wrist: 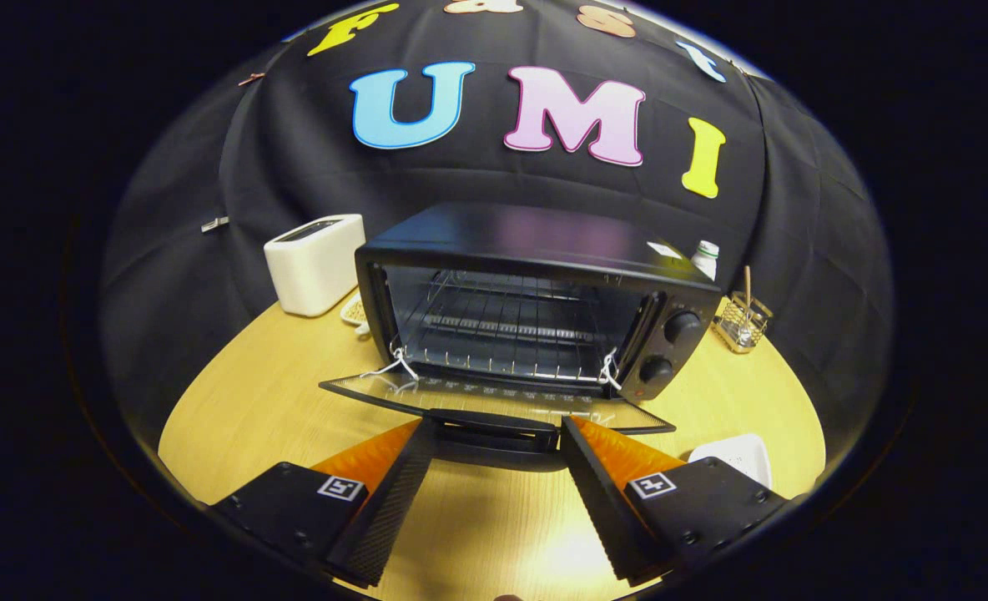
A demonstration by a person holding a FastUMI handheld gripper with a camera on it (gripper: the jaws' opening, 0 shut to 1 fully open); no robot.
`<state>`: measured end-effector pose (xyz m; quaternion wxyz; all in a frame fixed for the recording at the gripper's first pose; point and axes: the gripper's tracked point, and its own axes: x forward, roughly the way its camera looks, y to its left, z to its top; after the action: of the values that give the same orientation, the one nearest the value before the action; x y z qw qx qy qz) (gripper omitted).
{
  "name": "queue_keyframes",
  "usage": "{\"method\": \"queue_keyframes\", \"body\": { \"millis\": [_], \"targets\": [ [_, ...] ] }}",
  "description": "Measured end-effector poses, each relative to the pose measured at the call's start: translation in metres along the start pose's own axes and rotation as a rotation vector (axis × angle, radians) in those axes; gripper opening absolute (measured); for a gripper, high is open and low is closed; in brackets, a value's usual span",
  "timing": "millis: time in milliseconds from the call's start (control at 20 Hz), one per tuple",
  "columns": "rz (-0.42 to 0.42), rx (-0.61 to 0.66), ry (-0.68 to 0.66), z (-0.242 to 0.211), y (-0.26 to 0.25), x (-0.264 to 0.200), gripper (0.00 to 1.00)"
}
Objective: Open the toaster oven, put the food inside, and close the toaster oven door.
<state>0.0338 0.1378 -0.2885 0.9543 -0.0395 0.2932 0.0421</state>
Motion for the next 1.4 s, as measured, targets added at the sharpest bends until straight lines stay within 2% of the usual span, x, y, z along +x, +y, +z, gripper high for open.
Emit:
{"method": "queue_keyframes", "body": {
  "millis": [200,350,650,850,1100,1400],
  "targets": [
    [0.029,-0.034,0.093,-0.039,-0.007,-0.001,0.99],
    [0.022,-0.015,0.074,-0.031,-0.035,-0.016,0.99],
    [-0.049,0.037,0.06,-0.011,-0.135,-0.051,0.99],
    [-0.093,0.072,0.099,-0.013,-0.206,-0.064,0.99],
    [-0.12,0.119,0.207,-0.036,-0.28,-0.064,0.99],
    [-0.081,0.199,0.409,-0.083,-0.326,-0.053,0.99]
  ]
}}
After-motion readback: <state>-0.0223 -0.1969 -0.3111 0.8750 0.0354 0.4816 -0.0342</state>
